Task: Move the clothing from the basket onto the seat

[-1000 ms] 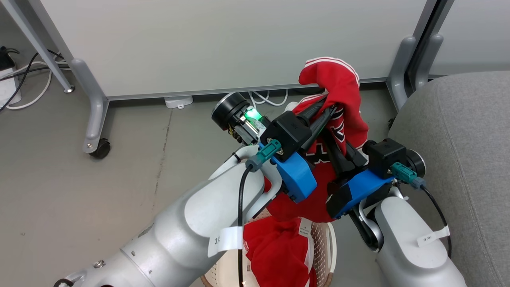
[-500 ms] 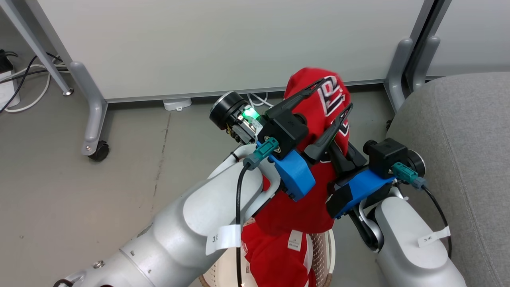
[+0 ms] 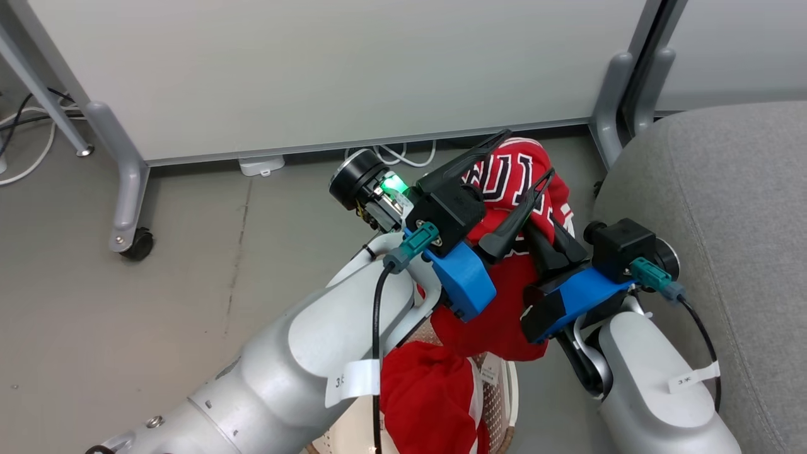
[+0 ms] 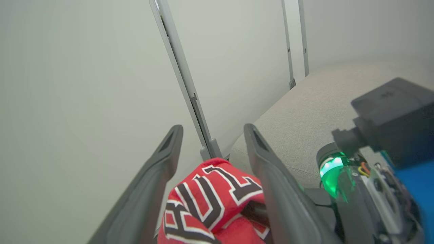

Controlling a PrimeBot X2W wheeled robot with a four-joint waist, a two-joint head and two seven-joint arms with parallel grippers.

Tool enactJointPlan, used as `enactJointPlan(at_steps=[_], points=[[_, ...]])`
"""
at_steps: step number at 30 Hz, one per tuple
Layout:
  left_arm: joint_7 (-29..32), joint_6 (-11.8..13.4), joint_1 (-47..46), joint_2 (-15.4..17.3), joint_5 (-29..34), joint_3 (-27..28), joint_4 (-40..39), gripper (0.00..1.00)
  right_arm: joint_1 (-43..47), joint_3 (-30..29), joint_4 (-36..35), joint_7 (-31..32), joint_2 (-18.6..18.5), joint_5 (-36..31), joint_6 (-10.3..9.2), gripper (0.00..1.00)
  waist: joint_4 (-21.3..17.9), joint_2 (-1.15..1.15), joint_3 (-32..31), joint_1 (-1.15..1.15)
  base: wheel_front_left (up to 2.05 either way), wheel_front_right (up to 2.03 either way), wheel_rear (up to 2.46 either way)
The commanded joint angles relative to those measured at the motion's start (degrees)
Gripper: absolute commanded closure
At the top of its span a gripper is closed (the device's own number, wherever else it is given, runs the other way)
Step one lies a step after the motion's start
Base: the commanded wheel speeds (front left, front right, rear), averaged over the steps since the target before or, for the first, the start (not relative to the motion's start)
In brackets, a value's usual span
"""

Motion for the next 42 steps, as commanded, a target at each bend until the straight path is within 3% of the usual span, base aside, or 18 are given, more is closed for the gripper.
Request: enactJointPlan(at_steps=[1, 42], points=[[-0.3, 0.3, 0.3, 0.3, 0.2, 0.0, -0.1, 0.0, 0.4, -0.3, -0.6, -0.2, -0.2, -0.1, 0.03, 1.0, -0.6, 0.0, 0.4, 0.0, 0.0, 0.0, 0.0], [-0.2, -0.3, 1.3, 0.4, 1.6, -4.6, -0.5, 0.0, 7.4, -24.8, -14.7, -0.2, -1.0, -8.9, 0.03, 1.0, -20.4, 0.0, 8.1, 0.0, 0.0, 0.0, 0.0]])
